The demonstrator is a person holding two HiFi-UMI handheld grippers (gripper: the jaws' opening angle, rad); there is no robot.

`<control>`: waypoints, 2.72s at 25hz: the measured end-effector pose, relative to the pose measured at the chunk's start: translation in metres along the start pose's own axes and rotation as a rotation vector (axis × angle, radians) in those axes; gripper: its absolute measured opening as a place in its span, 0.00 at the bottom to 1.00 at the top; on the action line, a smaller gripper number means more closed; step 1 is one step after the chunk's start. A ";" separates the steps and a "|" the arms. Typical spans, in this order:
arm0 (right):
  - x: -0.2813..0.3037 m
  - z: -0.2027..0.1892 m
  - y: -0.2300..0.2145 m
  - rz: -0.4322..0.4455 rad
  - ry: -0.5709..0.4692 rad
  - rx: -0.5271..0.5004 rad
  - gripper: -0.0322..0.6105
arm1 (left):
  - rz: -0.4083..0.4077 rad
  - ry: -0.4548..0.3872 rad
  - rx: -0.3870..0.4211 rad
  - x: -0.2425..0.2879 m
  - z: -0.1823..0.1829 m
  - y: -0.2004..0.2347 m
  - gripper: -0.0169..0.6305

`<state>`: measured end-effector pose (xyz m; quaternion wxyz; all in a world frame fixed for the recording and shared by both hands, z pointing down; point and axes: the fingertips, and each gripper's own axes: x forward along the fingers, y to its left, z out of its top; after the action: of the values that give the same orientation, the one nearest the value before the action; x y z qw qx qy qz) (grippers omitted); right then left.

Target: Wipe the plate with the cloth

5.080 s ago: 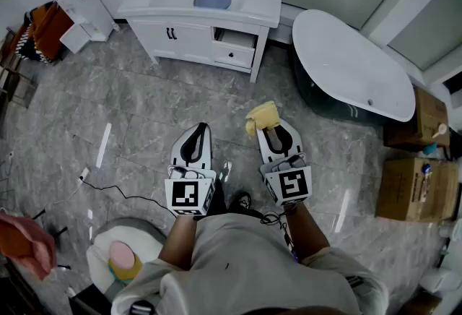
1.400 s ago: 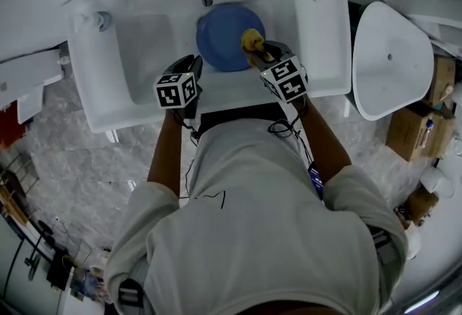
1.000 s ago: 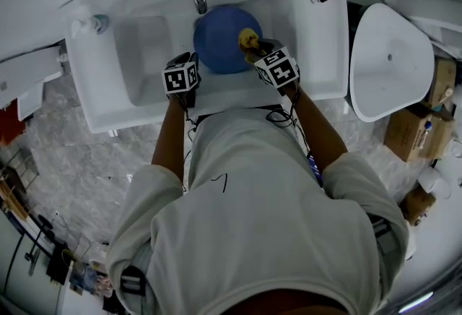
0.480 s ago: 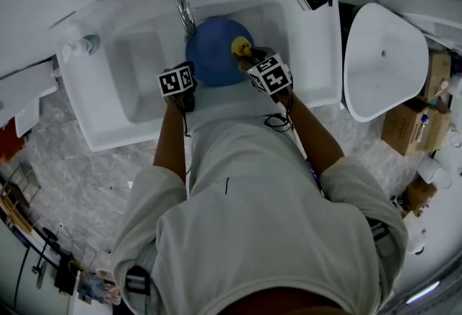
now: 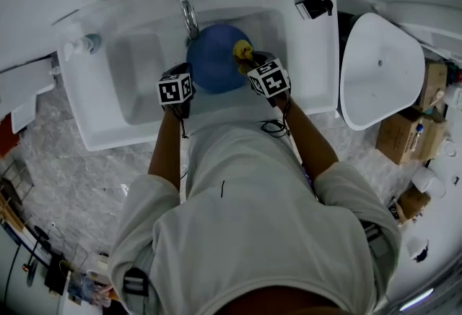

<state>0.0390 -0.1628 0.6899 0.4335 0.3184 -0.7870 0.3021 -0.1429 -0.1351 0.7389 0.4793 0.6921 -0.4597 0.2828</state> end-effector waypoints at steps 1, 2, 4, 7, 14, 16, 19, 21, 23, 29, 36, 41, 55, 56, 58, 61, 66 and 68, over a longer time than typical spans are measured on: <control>0.000 0.001 -0.002 -0.004 0.001 -0.001 0.19 | 0.002 -0.010 0.024 -0.004 0.004 -0.003 0.09; 0.000 0.002 -0.004 -0.007 0.004 -0.004 0.19 | 0.002 -0.020 0.046 -0.008 0.008 -0.007 0.09; 0.002 0.005 -0.008 -0.011 0.020 -0.018 0.19 | -0.004 -0.041 0.091 -0.015 0.016 -0.017 0.09; 0.011 0.008 -0.013 -0.017 0.064 -0.051 0.19 | -0.009 -0.066 0.153 -0.023 0.026 -0.031 0.09; 0.028 0.020 -0.028 -0.067 0.119 -0.087 0.19 | -0.007 -0.107 0.246 -0.035 0.035 -0.054 0.09; 0.030 0.025 -0.029 -0.076 0.122 -0.083 0.19 | -0.015 -0.109 0.257 -0.036 0.035 -0.058 0.09; 0.039 0.030 -0.025 -0.071 0.115 -0.061 0.19 | -0.033 -0.115 0.277 -0.038 0.038 -0.065 0.09; 0.043 0.035 -0.017 -0.057 0.107 -0.061 0.19 | -0.040 -0.112 0.293 -0.038 0.038 -0.069 0.09; 0.046 0.041 -0.003 -0.031 0.092 -0.079 0.19 | -0.041 -0.105 0.297 -0.038 0.038 -0.072 0.09; 0.053 0.037 0.062 0.124 0.071 -0.224 0.19 | -0.046 -0.093 0.247 -0.038 0.033 -0.070 0.10; 0.055 0.006 0.111 0.249 0.115 -0.413 0.19 | -0.035 -0.082 0.179 -0.040 0.026 -0.057 0.10; 0.056 -0.040 0.115 0.314 0.274 -0.533 0.19 | -0.051 -0.069 0.119 -0.041 0.018 -0.048 0.09; 0.067 -0.071 0.016 0.073 0.442 -0.133 0.19 | -0.066 -0.059 0.107 -0.042 0.015 -0.043 0.09; 0.068 -0.067 0.005 0.034 0.426 -0.082 0.19 | -0.067 -0.058 0.107 -0.042 0.015 -0.043 0.09; 0.062 -0.055 -0.018 -0.062 0.390 -0.002 0.19 | -0.068 -0.053 0.109 -0.043 0.014 -0.042 0.09; 0.059 -0.039 -0.040 -0.121 0.324 0.108 0.19 | -0.067 -0.048 0.112 -0.043 0.013 -0.042 0.09; 0.066 -0.010 -0.041 -0.101 0.253 0.129 0.19 | -0.066 -0.051 0.126 -0.043 0.016 -0.044 0.09; 0.067 0.003 -0.035 -0.094 0.229 0.098 0.19 | -0.068 -0.054 0.132 -0.044 0.018 -0.046 0.09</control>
<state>0.0357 -0.2030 0.7545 0.5183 0.3389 -0.7009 0.3539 -0.1205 -0.1303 0.6771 0.4295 0.7446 -0.4291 0.2774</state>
